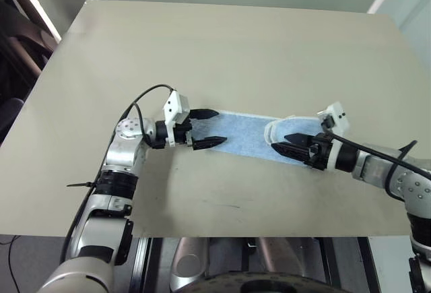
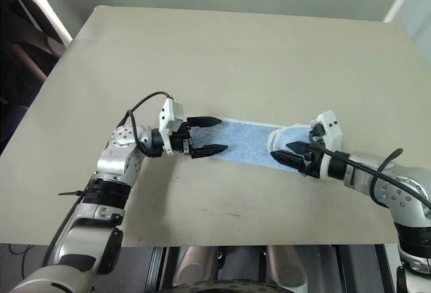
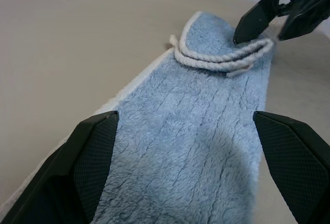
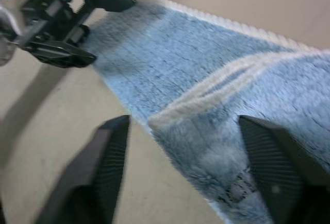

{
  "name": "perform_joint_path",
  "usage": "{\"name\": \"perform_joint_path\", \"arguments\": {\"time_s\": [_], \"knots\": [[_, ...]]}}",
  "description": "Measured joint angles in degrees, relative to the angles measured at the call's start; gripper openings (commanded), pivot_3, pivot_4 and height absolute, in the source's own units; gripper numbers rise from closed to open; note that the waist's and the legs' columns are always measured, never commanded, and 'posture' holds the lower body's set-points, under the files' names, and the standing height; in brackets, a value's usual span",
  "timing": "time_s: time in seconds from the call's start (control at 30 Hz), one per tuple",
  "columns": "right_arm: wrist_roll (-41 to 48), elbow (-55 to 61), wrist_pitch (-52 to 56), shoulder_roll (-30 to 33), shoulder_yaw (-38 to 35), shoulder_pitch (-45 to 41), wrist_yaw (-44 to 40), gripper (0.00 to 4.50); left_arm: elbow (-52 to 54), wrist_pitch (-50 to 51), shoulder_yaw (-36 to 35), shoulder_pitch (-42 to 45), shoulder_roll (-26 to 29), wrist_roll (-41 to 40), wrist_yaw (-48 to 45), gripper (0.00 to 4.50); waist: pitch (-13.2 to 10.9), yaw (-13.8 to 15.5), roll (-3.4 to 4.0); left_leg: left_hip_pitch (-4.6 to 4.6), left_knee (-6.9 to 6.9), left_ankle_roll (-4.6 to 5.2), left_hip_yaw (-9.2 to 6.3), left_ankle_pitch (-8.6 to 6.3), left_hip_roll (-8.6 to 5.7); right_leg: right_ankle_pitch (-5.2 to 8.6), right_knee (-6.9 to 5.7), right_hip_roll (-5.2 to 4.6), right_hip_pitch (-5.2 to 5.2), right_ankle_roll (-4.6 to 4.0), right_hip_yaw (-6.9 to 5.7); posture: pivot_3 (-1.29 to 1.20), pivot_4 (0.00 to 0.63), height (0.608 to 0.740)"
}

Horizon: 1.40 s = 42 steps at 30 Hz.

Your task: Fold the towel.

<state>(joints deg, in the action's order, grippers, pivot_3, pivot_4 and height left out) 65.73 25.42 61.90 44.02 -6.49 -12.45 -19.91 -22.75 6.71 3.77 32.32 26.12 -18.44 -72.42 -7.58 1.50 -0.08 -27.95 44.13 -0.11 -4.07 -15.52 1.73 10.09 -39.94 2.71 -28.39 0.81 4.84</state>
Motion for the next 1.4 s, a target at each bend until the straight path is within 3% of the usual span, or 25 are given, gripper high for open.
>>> {"name": "perform_joint_path", "arguments": {"time_s": [0.17,0.27,0.4,0.6,0.63,0.67,0.9,1.03,1.2,1.4], "knots": [[4.28,2.17,-1.17,-0.08,-7.77,2.79,-0.49,4.49,-0.02,1.03,-0.81,1.3,-1.51,-2.27,-0.06,4.5,0.0,0.18,0.0,0.0,0.02,0.01,0.03,0.02,0.0,0.05,0.01,-0.01,0.04,-0.06,0.0,0.0,0.15,0.697],[5.32,2.27,-4.6,-1.49,-13.02,3.05,-0.34,4.12,1.5,3.96,-1.77,3.34,-4.56,-6.28,-0.56,3.89,0.0,0.23,-0.01,0.0,0.05,0.03,0.04,0.03,0.0,0.04,0.01,-0.01,0.06,-0.06,0.01,0.0,0.15,0.697],[4.49,1.96,-7.83,-3.37,-15.63,5.2,0.65,2.84,3.69,7.13,-1.95,6.01,-8.79,-9.86,-0.86,2.47,0.0,0.21,-0.01,0.04,0.02,0.05,0.04,0.04,0.0,-0.23,0.01,-0.02,0.08,0.39,0.0,0.0,0.15,0.697],[-0.25,1.49,-12.13,-7.46,-15.09,5.92,1.7,0.67,2.16,6.28,1.72,9.48,-15.36,-7.82,0.14,0.2,0.0,0.17,0.0,0.24,0.06,0.08,0.04,0.06,0.0,-0.21,0.04,-0.03,0.33,0.59,0.01,0.0,0.15,0.697],[-1.18,1.26,-12.81,-8.25,-14.81,5.72,2.07,0.32,1.71,5.68,3.19,9.7,-16.2,-6.71,-0.12,0.0,0.0,0.17,0.0,0.33,0.05,0.09,0.05,0.06,0.0,-0.18,0.04,-0.03,0.4,0.64,0.03,0.0,0.15,0.697],[-2.07,0.92,-13.34,-8.96,-14.63,5.4,2.42,0.02,1.1,5.21,4.63,9.81,-16.64,-5.66,-0.52,0.0,0.0,0.13,0.0,0.38,0.03,0.09,0.06,0.06,0.0,-0.03,0.04,-0.03,0.44,0.87,0.04,0.0,0.15,0.697],[-8.53,-0.87,-15.99,-11.86,-11.56,5.31,3.04,0.02,-4.35,-0.3,11.14,10.67,-20.73,0.53,-2.29,0.0,-0.02,0.16,0.03,0.64,0.03,0.09,0.05,0.06,0.0,0.06,0.05,-0.03,0.73,1.04,0.04,0.0,0.15,0.697],[-16.49,-4.38,-18.64,-12.17,-7.7,5.14,3.11,0.02,-10.46,-5.88,13.28,11.51,-23.02,5.77,0.38,0.0,-0.05,0.14,0.07,0.88,0.0,0.14,0.05,0.01,0.0,0.12,0.08,-0.04,0.99,1.02,0.06,0.0,0.15,0.697],[-27.22,-10.65,-22.1,-14.24,-1.96,5.0,3.48,0.02,-14.92,-8.49,13.6,11.58,-23.95,9.09,2.56,0.0,-0.08,0.09,0.16,0.93,-0.07,0.14,0.05,0.01,0.0,0.11,0.08,-0.04,0.99,1.04,0.04,0.0,0.15,0.697],[-34.12,-14.88,-26.8,-16.66,0.43,4.9,3.48,0.02,-12.52,-6.72,15.15,8.9,-22.73,9.33,-0.32,0.0,-0.07,0.04,0.29,0.97,-0.06,0.14,0.07,0.0,0.0,0.14,0.09,-0.04,1.03,1.06,0.05,0.0,0.15,0.697]]}}
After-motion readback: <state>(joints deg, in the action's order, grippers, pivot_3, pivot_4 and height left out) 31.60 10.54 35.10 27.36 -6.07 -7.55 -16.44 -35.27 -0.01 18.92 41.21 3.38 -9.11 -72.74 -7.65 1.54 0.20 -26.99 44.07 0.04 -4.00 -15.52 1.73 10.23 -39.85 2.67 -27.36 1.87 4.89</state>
